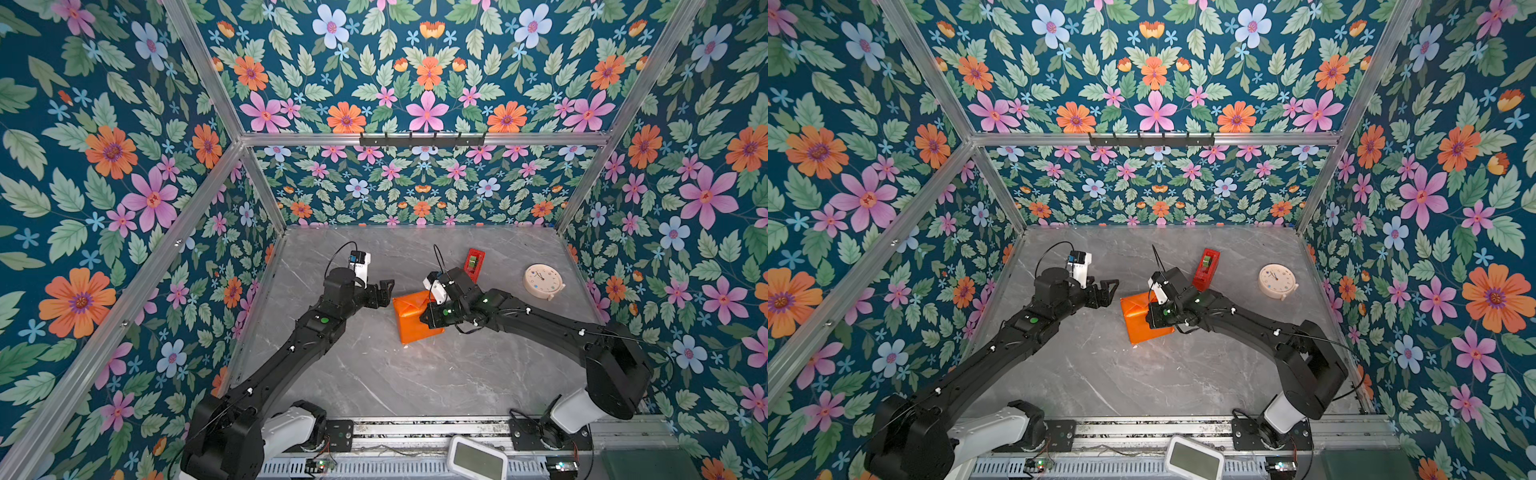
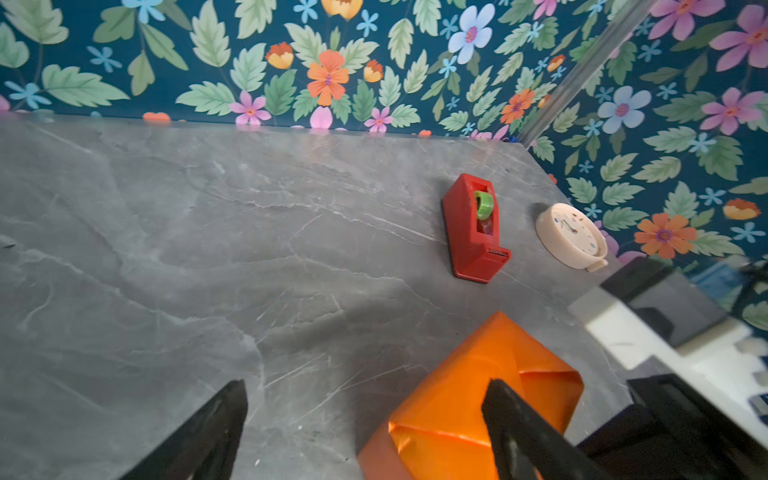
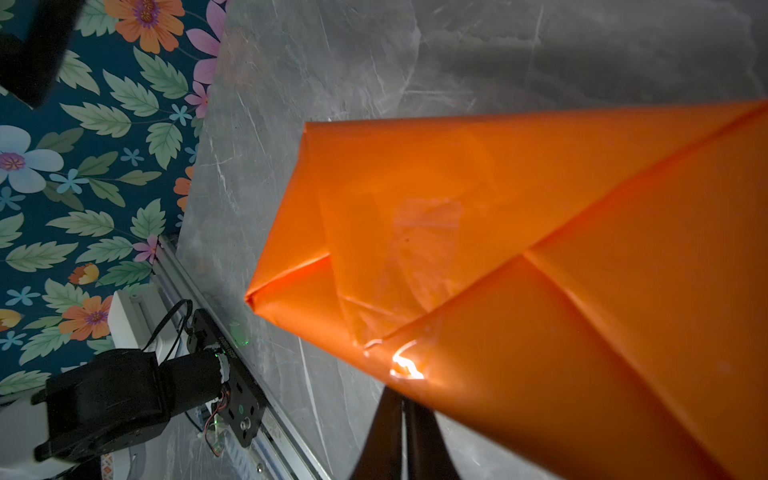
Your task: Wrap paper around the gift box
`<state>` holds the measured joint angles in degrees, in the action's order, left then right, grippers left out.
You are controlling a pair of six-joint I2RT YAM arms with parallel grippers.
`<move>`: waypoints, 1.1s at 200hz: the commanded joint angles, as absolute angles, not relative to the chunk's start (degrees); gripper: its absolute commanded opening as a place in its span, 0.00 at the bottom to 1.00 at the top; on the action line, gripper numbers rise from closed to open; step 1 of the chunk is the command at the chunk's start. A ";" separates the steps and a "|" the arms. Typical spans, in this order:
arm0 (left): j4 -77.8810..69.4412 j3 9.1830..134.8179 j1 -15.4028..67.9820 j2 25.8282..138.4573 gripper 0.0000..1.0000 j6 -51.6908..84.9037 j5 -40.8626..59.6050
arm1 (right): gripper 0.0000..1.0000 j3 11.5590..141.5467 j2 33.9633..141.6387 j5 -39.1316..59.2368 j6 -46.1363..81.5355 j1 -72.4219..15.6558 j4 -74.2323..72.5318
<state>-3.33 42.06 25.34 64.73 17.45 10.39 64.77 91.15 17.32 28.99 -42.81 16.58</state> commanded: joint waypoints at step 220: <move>-44.95 19.52 17.07 70.90 1.00 -5.00 -37.64 | 0.99 40.78 72.83 -35.45 16.79 -13.43 6.25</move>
